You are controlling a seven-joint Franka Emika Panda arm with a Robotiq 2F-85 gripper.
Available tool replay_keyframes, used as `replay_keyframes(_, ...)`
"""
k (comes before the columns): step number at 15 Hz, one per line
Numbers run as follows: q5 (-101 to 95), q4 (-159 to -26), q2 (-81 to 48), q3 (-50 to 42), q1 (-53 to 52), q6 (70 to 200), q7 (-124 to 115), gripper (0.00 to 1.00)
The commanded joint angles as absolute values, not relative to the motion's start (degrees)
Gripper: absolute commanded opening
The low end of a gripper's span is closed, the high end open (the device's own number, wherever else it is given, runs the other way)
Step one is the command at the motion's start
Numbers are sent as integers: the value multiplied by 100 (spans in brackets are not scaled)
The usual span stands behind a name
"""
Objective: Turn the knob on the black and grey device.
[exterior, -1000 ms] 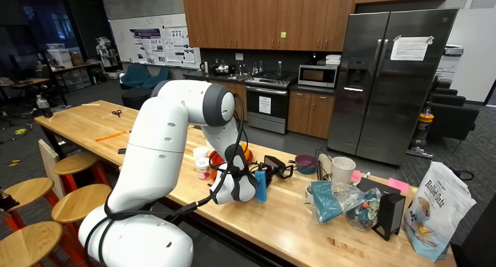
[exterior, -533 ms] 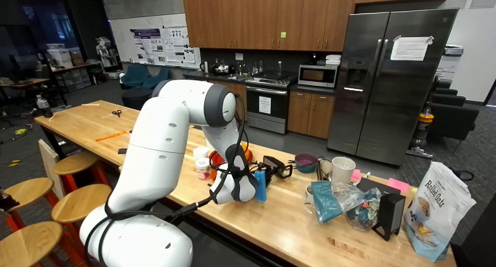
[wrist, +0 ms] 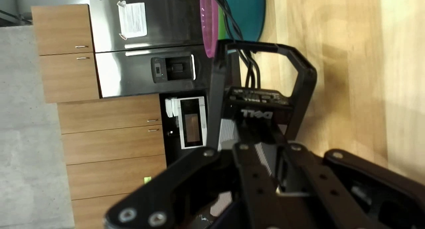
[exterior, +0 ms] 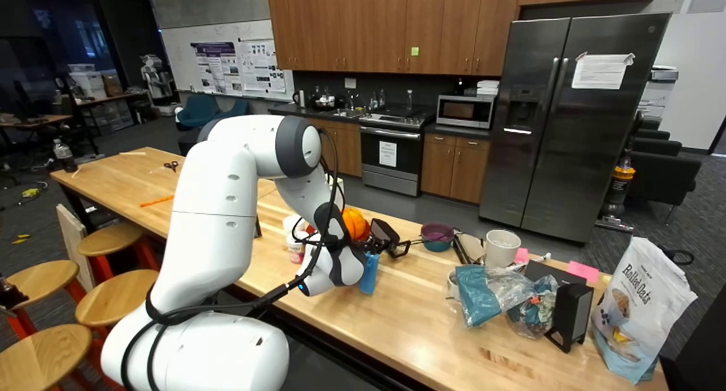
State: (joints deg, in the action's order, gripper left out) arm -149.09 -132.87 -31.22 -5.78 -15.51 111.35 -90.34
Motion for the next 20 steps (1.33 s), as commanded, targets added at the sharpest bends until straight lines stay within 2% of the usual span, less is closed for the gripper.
replay_keyframes(1,-14908,-13427,-2954,-1338,-2519,11363,-9842,4)
replay_keyframes(8,-14903,-13457,-3339,-2978,-4620,11648,-11494,4)
replay_keyframes(11,-14903,-13437,-3823,-3848,-5789,11709,-12693,4)
replay_keyframes(15,-14894,-13506,-4461,-4597,-6858,11597,-13786,4)
replay_keyframes(16,-14888,-13516,-4637,-4760,-7078,11603,-13948,31)
replay_keyframes(17,-14912,-13547,-4774,-4861,-7222,11566,-14083,41)
replay_keyframes(20,-14929,-13599,-5191,-5181,-7551,11472,-14416,57)
